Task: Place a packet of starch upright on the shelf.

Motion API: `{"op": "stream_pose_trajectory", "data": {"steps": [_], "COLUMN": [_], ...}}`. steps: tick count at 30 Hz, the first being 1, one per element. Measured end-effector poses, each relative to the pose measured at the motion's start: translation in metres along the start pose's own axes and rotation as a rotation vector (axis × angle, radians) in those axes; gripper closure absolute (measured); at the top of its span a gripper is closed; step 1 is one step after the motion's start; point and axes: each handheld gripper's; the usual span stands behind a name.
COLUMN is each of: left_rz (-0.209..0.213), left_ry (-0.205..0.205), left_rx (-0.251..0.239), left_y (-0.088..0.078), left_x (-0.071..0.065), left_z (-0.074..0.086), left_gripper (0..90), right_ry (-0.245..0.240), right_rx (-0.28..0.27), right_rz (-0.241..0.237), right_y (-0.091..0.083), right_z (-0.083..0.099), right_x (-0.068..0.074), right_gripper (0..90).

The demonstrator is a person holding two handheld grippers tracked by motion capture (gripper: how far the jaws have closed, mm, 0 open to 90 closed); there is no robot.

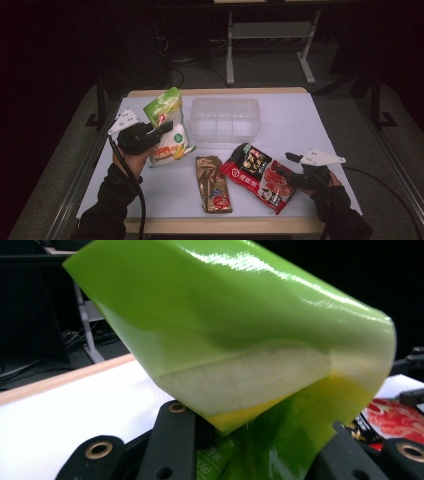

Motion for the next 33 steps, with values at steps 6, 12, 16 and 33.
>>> {"op": "stream_pose_trajectory", "data": {"steps": [6,12,16,33], "left_rz": [-0.014,-0.052,-0.077,-0.254], "left_ry": [-0.006,-0.016,-0.04,-0.043], "left_rx": [0.004,0.013,0.012,0.042], "left_y": [0.021,0.045,0.066,0.146], "left_x": [-0.002,-0.004,-0.005,-0.013], "left_z": [-0.015,-0.024,-0.031,-0.039], "left_gripper": [72.4,72.4,72.4,72.3], "right_ry": [0.001,0.004,0.01,0.011], "right_rx": [-0.004,-0.011,-0.009,-0.017], "right_rz": [0.009,0.011,0.014,0.017], "right_y": [-0.001,0.0,0.001,-0.001], "right_z": [0.001,0.001,0.003,0.004], "right_x": [-0.001,-0.001,-0.002,-0.002], "right_gripper": [36.8,36.8,37.2,36.7]}}
Point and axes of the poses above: each handheld gripper's, and its own axes: y roughly forward along the jaws, z roughly out of its underside, x roughly to its left, and after that the axes turned 6 degrees about -z, right-handed
